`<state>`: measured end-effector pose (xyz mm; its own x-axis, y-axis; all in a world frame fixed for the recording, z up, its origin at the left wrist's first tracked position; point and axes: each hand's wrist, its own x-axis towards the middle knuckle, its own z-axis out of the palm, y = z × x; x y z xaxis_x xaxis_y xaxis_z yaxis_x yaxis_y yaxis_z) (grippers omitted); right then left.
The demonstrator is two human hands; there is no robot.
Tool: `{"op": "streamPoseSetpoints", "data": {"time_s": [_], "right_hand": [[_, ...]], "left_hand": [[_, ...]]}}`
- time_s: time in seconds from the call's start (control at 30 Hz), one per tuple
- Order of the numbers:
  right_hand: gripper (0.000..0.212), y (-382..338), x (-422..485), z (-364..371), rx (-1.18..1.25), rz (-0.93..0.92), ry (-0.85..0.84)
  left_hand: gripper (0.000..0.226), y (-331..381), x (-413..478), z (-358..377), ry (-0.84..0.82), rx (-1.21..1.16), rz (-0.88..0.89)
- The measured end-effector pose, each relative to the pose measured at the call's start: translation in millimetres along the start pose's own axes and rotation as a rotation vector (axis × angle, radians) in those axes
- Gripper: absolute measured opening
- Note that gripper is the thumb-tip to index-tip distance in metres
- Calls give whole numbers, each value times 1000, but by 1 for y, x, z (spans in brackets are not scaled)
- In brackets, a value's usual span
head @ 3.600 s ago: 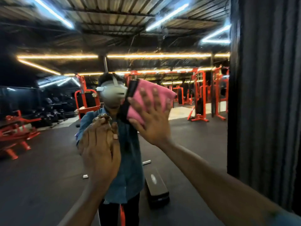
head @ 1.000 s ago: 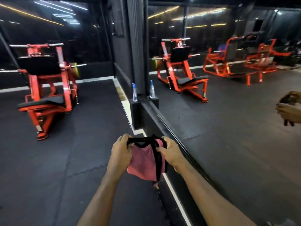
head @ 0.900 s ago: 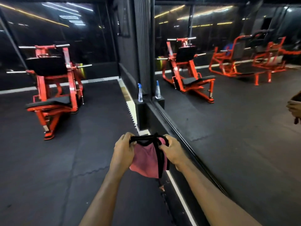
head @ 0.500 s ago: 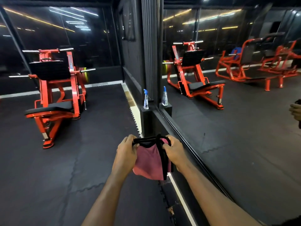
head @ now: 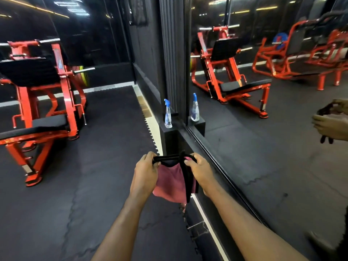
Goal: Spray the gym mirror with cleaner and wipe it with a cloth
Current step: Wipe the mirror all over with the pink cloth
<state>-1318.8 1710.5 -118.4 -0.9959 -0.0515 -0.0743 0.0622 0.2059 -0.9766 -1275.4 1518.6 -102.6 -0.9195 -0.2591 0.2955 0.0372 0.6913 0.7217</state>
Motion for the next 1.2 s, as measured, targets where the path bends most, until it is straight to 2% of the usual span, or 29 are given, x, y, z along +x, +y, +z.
{"op": "streamPoseSetpoints", "data": {"time_s": [0.03,0.13,0.27,0.4,0.57,0.73,0.97,1.07,1.2], "right_hand": [[8,-1,19,7,-6,-10,1],[30,-1,79,30,-91,-27,18],[42,5,170,71,-170,1,93],[41,0,245,110,-203,48,227],[34,-2,337,134,-196,127,316],[30,30,446,144,-122,218,425],[20,99,578,153,-90,397,602],[20,123,615,159,-139,500,656],[19,159,669,160,-281,651,793]], "left_hand": [[19,-9,22,5,-18,5,-3],[18,-39,92,21,-89,-1,7],[21,-83,196,38,-171,6,85],[7,-117,299,49,-299,39,137],[15,-143,409,82,-402,28,183],[10,-175,504,157,-480,33,186],[17,-210,612,270,-642,253,230],[18,-222,643,309,-748,261,223],[25,-243,685,380,-883,209,301]]}}
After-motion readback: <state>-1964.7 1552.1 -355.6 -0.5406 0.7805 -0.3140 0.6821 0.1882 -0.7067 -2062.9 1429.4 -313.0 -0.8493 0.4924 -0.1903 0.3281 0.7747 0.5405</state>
